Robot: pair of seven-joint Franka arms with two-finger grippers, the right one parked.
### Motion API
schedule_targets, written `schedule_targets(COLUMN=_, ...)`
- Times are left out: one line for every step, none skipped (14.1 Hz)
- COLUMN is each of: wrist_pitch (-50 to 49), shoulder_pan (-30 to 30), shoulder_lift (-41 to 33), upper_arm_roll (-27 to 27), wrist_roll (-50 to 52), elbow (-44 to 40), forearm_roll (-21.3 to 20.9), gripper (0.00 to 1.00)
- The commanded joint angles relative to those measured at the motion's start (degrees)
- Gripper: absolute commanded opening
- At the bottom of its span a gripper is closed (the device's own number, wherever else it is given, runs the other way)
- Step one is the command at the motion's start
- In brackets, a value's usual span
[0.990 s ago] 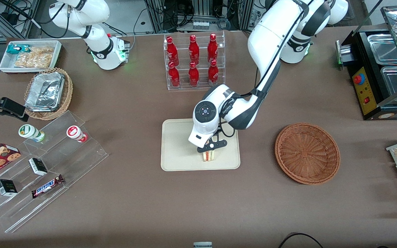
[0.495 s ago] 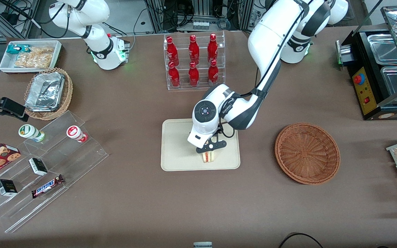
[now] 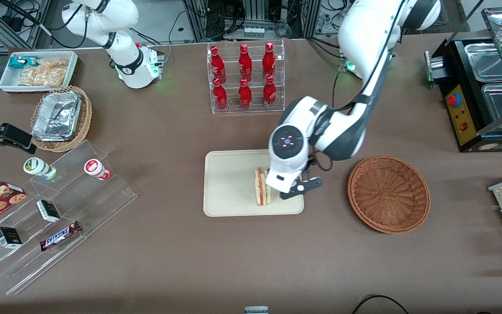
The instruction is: Place sandwich from basket to tray
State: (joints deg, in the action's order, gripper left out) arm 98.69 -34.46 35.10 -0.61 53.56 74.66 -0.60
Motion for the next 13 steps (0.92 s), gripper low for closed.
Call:
schedule_targets(wrist_pitch=-0.7, shoulder_pan=3.1, shoulder_lift=-5.7, upper_arm_roll=0.2, wrist_roll=-4.0, elbow=6.4, forearm_roll=-0.3, gripper=1.00)
schedule_targets(wrist_pitch=-0.7, shoulder_pan=4.3, shoulder_lift=-7.4, upper_arm_roll=0.2, wrist_roll=-7.0, elbow=9.1, forearm_roll=-0.3, gripper=1.00)
schedule_targets(wrist_pitch=-0.4, shoulder_pan=5.7, shoulder_lift=-9.6, upper_arm_roll=0.2, wrist_roll=-9.9, elbow=12.1, forearm_roll=-0.1, gripper=1.00)
schedule_targets(wrist_pitch=-0.3, shoulder_pan=7.3, shoulder_lift=-11.4, upper_arm_roll=0.2, wrist_roll=-12.4, elbow=14.5, forearm_roll=0.6, gripper=1.00)
schedule_targets(wrist_pitch=-0.5, shoulder_pan=8.9, shoulder_lift=-12.9, upper_arm_roll=0.2, wrist_roll=-15.0, elbow=15.9, forearm_roll=1.2, gripper=1.00)
schedule_targets(wrist_pitch=-0.7, shoulder_pan=10.2, shoulder_lift=-14.7, upper_arm_roll=0.2, wrist_roll=-17.8, elbow=17.5, forearm_roll=1.6, gripper=1.00)
schedule_targets(wrist_pitch=-0.8, shoulder_pan=11.7, shoulder_lift=-16.8, upper_arm_roll=0.2, wrist_roll=-20.1, elbow=19.6, forearm_roll=1.6, gripper=1.00)
schedule_targets(wrist_pitch=-0.8, shoulder_pan=13.1, shoulder_lift=-19.4, upper_arm_roll=0.2, wrist_roll=-22.3, elbow=22.0, forearm_roll=1.6, gripper=1.00)
schedule_targets(wrist_pitch=-1.2, shoulder_pan=13.9, shoulder_lift=-21.5, upper_arm_roll=0.1, wrist_roll=-24.5, elbow=23.8, forearm_roll=1.5, gripper=1.00)
schedule_targets(wrist_pitch=-2.7, shoulder_pan=16.3, shoulder_lift=-23.3, upper_arm_roll=0.3, wrist_roll=-27.2, elbow=24.8, forearm_roll=1.4, gripper=1.00)
schedule_targets(wrist_pitch=-4.7, shoulder_pan=18.7, shoulder_lift=-24.3, upper_arm_roll=0.8, wrist_roll=-30.4, elbow=24.7, forearm_roll=1.3, gripper=1.00)
schedule_targets(wrist_pitch=-6.7, shoulder_pan=20.4, shoulder_lift=-25.8, upper_arm_roll=1.6, wrist_roll=-34.4, elbow=24.7, forearm_roll=1.3, gripper=1.00)
schedule_targets(wrist_pitch=-8.3, shoulder_pan=23.4, shoulder_lift=-27.3, upper_arm_roll=2.5, wrist_roll=-38.4, elbow=24.7, forearm_roll=1.3, gripper=1.00)
